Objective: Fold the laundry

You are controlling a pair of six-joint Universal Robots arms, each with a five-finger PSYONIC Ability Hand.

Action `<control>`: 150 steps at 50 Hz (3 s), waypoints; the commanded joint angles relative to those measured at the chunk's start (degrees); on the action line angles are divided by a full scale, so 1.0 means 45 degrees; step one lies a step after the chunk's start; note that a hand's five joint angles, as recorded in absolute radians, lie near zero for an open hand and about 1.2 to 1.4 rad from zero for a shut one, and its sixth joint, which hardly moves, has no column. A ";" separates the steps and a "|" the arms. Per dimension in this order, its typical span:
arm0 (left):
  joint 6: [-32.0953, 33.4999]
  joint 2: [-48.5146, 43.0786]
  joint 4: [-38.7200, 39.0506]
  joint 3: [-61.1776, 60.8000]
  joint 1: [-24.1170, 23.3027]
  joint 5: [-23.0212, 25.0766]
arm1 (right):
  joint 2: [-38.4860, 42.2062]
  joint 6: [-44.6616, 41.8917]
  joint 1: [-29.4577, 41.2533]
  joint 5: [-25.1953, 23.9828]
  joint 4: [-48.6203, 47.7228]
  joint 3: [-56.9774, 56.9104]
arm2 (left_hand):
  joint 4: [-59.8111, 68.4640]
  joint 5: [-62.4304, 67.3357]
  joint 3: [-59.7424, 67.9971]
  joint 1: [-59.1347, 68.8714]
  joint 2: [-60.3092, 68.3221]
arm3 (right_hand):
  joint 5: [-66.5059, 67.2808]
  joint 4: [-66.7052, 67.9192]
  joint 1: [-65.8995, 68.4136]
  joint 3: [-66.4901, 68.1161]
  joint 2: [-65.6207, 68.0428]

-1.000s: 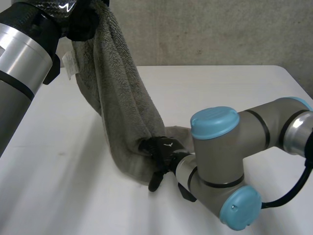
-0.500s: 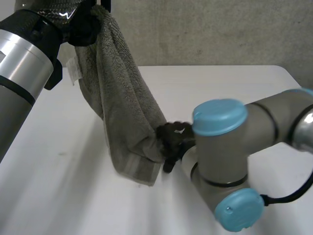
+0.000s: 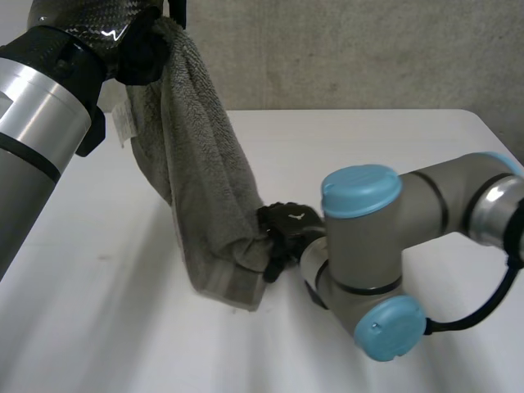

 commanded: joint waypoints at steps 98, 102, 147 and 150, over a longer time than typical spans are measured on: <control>-0.0846 0.0426 -0.0093 -0.2218 -0.0189 -0.0214 | -0.5783 -0.2570 -0.2938 -0.3628 0.2801 0.5027 | 0.2272 0.2402 0.2300 0.2736 0.2289 | 0.1963 0.1896 0.2334 0.1796 0.1644; -0.0885 0.0426 -0.0171 -0.2198 -0.0422 -0.0214 | -0.5647 -0.2141 -0.2937 -0.3551 0.1867 0.5474 | 0.2272 0.2402 0.2300 0.2736 0.2289 | 0.1370 0.1303 0.1741 0.1202 0.1051; -0.1627 0.1539 -0.0601 -0.1905 -0.1810 -0.1386 | 0.2323 0.3524 0.0090 -0.3101 -0.0129 -0.1575 | 0.2272 0.2402 0.2300 0.2736 0.2289 | 0.2001 0.1934 0.2371 0.1833 0.1682; -0.1627 0.1539 -0.0581 -0.1905 -0.1771 -0.1406 | 0.2576 0.4186 0.0148 -0.4851 0.0027 -0.1770 | 0.2272 0.2402 0.2300 0.2736 0.2289 | 0.0698 0.0632 0.1069 0.0531 0.0380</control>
